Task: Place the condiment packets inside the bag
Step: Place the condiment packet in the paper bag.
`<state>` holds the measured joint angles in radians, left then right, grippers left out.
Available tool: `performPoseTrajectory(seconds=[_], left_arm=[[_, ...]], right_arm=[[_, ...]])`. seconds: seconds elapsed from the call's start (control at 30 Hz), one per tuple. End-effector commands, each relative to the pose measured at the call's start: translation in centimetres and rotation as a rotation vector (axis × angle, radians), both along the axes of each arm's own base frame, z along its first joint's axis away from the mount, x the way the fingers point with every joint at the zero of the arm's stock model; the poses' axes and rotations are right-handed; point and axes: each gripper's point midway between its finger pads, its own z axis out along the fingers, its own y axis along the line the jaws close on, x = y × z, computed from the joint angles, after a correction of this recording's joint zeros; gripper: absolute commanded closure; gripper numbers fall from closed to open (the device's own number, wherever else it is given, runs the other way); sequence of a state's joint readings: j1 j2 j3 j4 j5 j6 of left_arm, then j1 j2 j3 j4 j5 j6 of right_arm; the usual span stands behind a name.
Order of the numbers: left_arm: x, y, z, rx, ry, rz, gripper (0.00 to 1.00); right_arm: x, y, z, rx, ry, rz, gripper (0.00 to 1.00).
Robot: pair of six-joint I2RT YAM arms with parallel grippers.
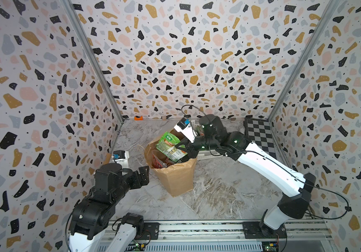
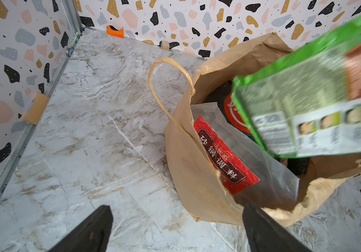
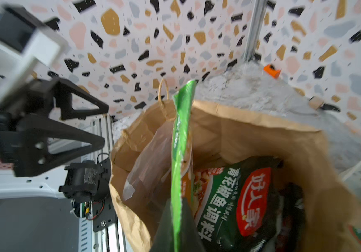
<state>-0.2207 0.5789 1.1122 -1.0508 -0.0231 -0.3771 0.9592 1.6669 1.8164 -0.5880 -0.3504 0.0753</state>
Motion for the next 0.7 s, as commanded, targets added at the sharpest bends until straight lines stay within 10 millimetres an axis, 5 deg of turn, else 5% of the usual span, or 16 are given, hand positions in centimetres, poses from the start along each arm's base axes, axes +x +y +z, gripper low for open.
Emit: performPoseTrajectory(seconds=[0.0, 0.3, 0.4, 0.67], left_arm=[[0.0, 0.7, 0.0, 0.036, -0.014, 0.021, 0.03], [0.3, 0.5, -0.5, 0.029, -0.011, 0.018, 0.02], [0.3, 0.4, -0.7, 0.027, -0.005, 0.016, 0.01], [0.5, 0.6, -0.5, 0.040, -0.007, 0.024, 0.01]], right_arm=[[-1.1, -0.5, -0.2, -0.047, 0.006, -0.041, 1.00], [-2.3, 1.7, -5.9, -0.166, 0.129, -0.069, 1.00], [-1.7, 2.0, -7.2, -0.209, 0.137, -0.086, 0.89], [-0.9, -0.1, -3.0, -0.150, -0.008, -0.106, 0.52]])
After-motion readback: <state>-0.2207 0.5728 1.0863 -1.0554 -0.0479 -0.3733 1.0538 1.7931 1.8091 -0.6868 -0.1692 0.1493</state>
